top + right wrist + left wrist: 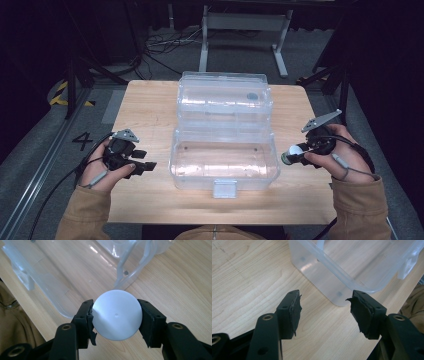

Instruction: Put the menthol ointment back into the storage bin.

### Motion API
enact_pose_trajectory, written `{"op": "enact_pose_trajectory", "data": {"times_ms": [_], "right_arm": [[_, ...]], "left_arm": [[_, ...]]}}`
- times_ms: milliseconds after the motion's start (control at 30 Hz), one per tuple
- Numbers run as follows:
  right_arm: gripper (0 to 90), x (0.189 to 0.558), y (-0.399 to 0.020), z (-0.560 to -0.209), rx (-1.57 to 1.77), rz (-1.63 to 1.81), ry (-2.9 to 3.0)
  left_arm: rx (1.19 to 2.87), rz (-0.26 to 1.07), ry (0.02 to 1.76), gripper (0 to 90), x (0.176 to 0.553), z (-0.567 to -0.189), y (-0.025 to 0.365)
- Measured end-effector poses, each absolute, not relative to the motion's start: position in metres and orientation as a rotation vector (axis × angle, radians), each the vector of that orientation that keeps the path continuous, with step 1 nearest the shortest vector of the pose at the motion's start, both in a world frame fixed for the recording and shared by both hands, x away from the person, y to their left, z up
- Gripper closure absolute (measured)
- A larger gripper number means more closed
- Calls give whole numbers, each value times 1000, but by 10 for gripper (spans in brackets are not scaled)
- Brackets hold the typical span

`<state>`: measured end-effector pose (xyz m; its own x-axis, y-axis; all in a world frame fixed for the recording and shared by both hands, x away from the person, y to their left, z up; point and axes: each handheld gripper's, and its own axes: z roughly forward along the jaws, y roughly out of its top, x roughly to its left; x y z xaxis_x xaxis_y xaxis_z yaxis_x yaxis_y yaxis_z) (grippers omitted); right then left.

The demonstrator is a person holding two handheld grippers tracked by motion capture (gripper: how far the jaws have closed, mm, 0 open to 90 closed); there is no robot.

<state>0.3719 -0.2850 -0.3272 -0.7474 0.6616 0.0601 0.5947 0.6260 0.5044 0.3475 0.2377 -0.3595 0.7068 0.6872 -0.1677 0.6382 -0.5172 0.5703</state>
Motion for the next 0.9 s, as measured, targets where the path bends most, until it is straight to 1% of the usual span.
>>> {"op": "enact_pose_trajectory", "data": {"times_ms": [533, 900], "right_arm": [[502, 368, -266, -320, 942, 818, 2753], [502, 370, -251, -323, 864, 820, 2797]], "left_arm": [[2292, 105, 1032, 417, 341, -361, 243], [2290, 107, 1036, 417, 341, -361, 243]]}}
